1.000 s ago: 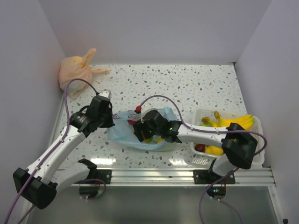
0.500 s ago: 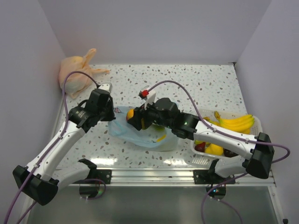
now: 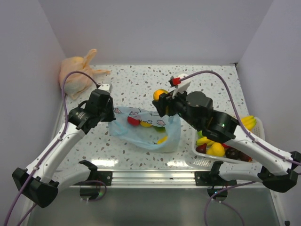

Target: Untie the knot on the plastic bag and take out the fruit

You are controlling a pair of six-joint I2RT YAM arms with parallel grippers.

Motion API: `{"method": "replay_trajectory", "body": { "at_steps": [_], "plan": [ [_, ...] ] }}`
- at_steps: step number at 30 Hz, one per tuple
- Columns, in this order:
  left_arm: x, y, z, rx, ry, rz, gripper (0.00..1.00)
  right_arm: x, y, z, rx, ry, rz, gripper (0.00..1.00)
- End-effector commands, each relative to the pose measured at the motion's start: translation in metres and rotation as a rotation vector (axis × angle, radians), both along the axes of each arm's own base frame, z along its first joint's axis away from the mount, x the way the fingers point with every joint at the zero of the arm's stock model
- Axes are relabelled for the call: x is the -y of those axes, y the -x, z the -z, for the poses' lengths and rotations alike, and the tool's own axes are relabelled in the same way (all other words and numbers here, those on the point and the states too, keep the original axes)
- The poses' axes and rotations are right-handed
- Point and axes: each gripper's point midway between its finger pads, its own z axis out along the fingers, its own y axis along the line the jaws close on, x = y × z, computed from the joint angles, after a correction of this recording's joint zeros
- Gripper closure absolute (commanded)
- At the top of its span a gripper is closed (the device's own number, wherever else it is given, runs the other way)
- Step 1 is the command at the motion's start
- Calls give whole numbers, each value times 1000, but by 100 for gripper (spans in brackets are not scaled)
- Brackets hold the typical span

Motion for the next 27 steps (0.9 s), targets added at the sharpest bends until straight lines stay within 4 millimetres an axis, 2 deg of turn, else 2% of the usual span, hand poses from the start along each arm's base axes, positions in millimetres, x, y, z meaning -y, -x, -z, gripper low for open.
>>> {"method": "replay_trajectory", "body": {
  "at_steps": [1, 2, 4, 5, 7, 8, 9, 10, 13, 14, 15, 16, 17, 18, 19, 20, 22, 23, 24, 27],
  "plan": [
    [-3, 1, -3, 32, -8, 4, 100, 85, -16, -3, 24, 123, 314, 94],
    [-3, 1, -2, 33, -6, 3, 100, 109, -19, 2, 15, 128, 385, 95],
    [-3, 2, -1, 31, -7, 3, 100, 140, -22, 19, -33, 124, 491, 95],
    [-4, 2, -1, 31, -8, 4, 100, 169, -24, 32, -47, 132, 587, 94],
    [-4, 2, 0, 31, -10, 3, 100, 189, -22, 54, -87, 135, 668, 93],
    [-4, 2, 0, 31, -10, 3, 100, 202, -20, 73, -114, 158, 711, 93],
    [-4, 2, 0, 30, -10, 5, 100, 209, -19, 83, -138, 151, 750, 93],
    [-4, 3, 0, 30, -10, 7, 100, 216, -18, 103, -167, 180, 778, 93],
    [-2, 2, -4, 42, 1, 18, 100, 230, -17, 131, -212, 189, 839, 92],
    [-1, 3, -6, 48, 6, 21, 100, 242, -17, 149, -243, 220, 885, 92],
    [-1, 3, -6, 49, 10, 26, 100, 247, -18, 158, -260, 226, 907, 92],
    [0, 4, -6, 49, 11, 30, 100, 247, -19, 169, -292, 229, 898, 91],
    [0, 5, -6, 51, 13, 33, 100, 258, -18, 185, -326, 242, 930, 89],
    [0, 6, -5, 49, 16, 38, 100, 258, -21, 190, -337, 229, 931, 86],
    [1, 7, -3, 45, 16, 40, 100, 258, -22, 197, -356, 229, 925, 80],
    [1, 7, -5, 53, 22, 43, 100, 261, -22, 205, -380, 228, 927, 59],
    [1, 10, -1, 45, 24, 46, 100, 262, -25, 204, -384, 223, 940, 30],
    [1, 10, 0, 44, 28, 46, 100, 262, -26, 202, -380, 222, 942, 7],
    [2, 11, 0, 43, 33, 50, 100, 261, -26, 200, -382, 231, 931, 2],
    [5, 12, 1, 44, 49, 58, 100, 249, -33, 182, -368, 226, 859, 1]
  ]
}}
